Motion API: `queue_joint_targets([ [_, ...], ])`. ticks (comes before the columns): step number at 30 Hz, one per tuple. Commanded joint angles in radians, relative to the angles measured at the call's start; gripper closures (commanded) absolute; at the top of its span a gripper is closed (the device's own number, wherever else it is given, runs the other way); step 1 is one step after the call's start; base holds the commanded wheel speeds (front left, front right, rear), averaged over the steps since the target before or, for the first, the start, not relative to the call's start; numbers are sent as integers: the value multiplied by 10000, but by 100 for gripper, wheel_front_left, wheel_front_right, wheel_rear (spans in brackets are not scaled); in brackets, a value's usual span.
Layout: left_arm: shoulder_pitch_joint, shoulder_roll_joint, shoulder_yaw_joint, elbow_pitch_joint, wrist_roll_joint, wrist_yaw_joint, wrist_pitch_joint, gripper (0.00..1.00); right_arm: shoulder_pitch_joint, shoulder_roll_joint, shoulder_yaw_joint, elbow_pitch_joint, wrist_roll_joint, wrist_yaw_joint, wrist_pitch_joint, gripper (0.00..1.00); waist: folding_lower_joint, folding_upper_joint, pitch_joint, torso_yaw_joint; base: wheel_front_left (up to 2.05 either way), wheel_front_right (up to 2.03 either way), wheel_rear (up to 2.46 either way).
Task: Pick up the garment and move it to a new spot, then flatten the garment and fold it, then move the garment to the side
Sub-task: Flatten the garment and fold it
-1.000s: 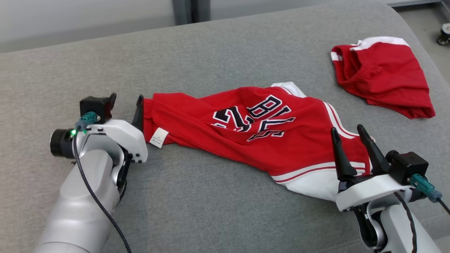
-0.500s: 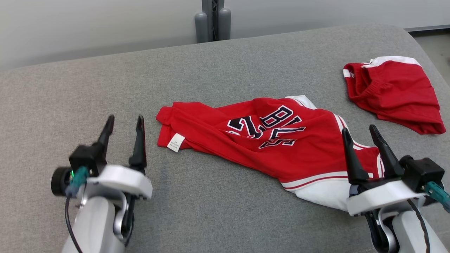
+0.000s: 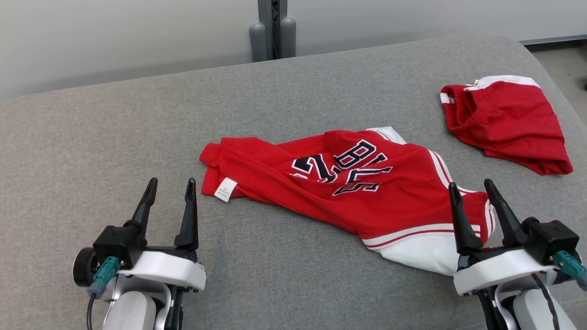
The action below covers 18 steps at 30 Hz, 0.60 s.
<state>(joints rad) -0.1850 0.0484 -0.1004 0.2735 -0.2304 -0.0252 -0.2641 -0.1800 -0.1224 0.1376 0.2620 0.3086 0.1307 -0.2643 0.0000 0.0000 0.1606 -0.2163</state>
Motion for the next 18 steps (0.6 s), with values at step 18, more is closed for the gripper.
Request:
queue_joint_targets([
  [18,-359,46,-469,460,-38,47,-1,0,1343,-920,622,887,-558,1,5,0,0,0,597,-568,0,0,0],
])
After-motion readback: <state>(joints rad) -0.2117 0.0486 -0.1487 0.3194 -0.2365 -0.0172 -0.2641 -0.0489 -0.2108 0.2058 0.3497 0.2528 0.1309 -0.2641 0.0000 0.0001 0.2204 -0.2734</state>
